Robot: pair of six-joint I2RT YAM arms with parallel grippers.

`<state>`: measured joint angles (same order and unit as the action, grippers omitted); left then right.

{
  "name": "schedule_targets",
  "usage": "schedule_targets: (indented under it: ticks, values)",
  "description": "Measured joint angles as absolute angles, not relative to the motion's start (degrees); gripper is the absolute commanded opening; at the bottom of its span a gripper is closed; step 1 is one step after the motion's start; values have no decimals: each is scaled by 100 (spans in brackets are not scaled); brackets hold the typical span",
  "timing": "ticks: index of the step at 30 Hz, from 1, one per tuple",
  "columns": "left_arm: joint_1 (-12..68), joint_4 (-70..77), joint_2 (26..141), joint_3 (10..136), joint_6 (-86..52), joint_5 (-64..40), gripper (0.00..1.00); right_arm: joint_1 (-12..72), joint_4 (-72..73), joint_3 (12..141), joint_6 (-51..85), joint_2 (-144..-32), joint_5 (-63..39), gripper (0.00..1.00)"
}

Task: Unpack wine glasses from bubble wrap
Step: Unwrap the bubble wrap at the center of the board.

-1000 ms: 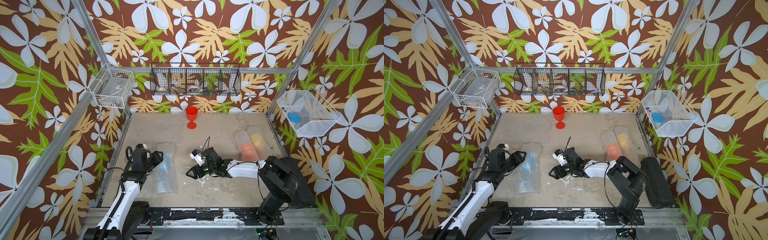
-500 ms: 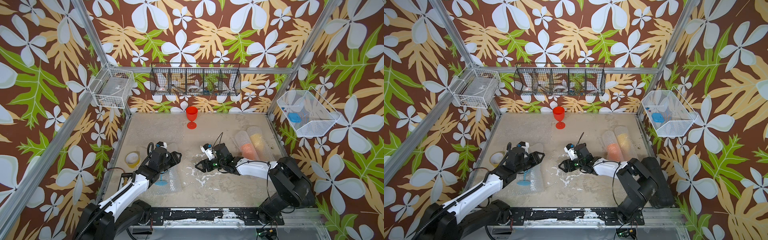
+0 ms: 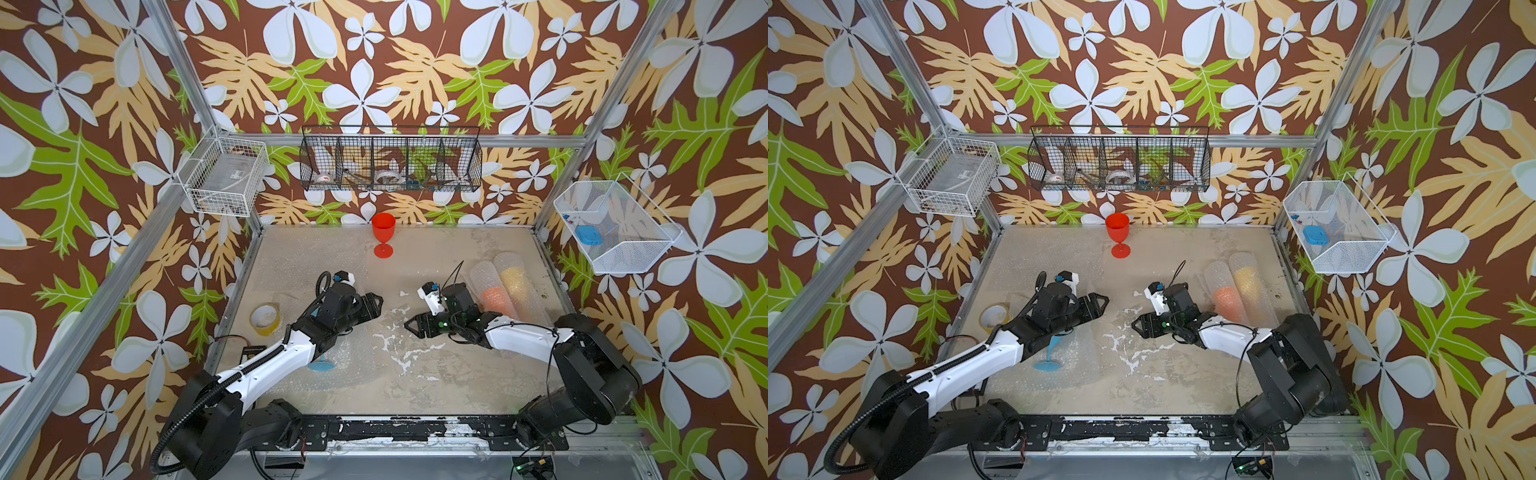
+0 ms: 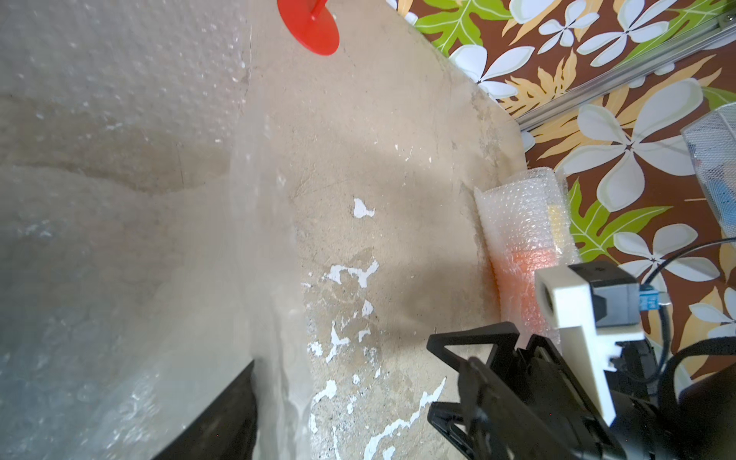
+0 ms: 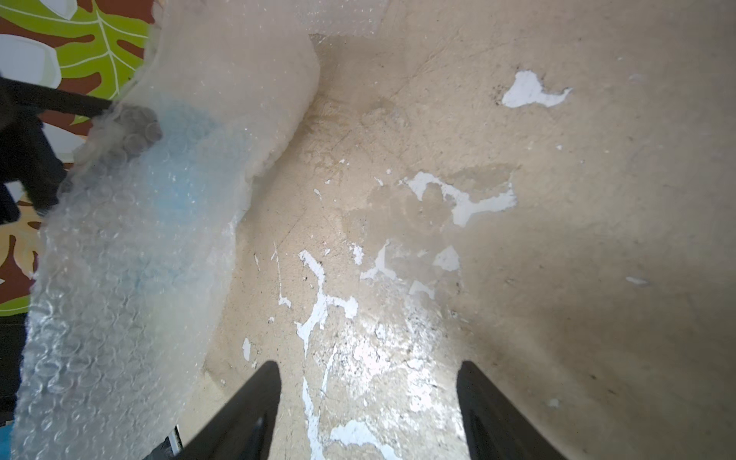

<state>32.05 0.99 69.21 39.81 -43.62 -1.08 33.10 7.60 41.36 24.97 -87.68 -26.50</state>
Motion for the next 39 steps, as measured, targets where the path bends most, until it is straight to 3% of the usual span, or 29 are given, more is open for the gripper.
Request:
schedule_targets:
  ticks: [4, 10, 19, 25, 31, 39]
  values:
    - [3205, -193, 6654, 4134, -3913, 290, 88, 3251, 642, 4195, 2445, -8632, -2591, 73]
    - [3183, -725, 6479, 4344, -3446, 744, 87, 3267, 469, 4484, 2309, -8565, -2650, 71]
    - [2051, -1221, 5924, 3817, -3430, 746, 81, 4237, 27, 5553, 1885, -8479, -2676, 59]
    - [1426, -1129, 5682, 3260, -3623, 548, 84, 4928, 1, 6556, 1778, -9225, -2808, 56]
    - [1321, -993, 6038, 3159, -3634, 252, 86, 5225, 14, 7185, 1887, -10141, -3004, 56]
    - [1319, -862, 6278, 3055, -3575, 158, 86, 5094, 43, 6637, 1973, -10473, -2659, 56]
